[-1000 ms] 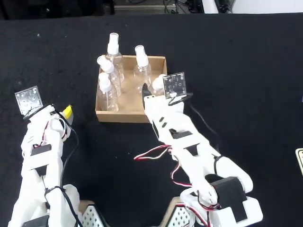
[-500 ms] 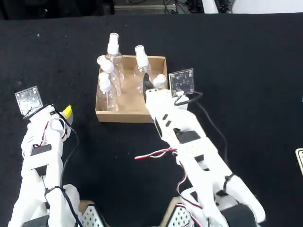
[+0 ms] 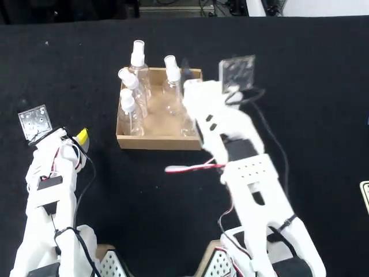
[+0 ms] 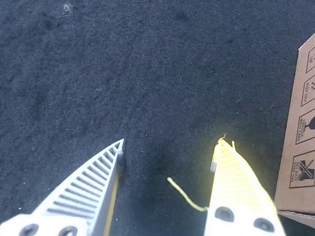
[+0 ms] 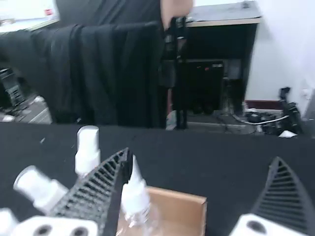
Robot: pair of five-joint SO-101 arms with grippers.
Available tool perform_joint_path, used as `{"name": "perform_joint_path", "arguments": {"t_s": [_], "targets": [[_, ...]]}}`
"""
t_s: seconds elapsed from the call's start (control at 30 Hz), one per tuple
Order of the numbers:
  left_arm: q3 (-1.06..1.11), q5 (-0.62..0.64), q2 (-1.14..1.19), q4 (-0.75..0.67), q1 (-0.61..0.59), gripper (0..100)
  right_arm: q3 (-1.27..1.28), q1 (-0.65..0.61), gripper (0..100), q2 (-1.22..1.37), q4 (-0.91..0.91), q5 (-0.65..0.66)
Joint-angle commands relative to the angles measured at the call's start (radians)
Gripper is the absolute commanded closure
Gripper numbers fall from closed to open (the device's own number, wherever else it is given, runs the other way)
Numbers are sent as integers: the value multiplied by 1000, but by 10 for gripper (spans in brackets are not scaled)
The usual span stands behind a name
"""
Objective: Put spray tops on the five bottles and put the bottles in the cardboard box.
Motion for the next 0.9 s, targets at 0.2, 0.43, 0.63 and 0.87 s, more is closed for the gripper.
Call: {"name": "perform_joint_path", "arguments": {"t_s": [0.2,0.43,0.63,0.87], "targets": [[-12,-8,-29,-21,-2,737,-240,186,651,-58,308,-2],[-10,-8,-32,-12,-7,741,-176,422,993,-58,460,3],[22,-8,-78,-11,-7,972,-74,503,989,-59,559,97],[124,-6,-394,115,1,970,59,508,988,-59,585,160]]}}
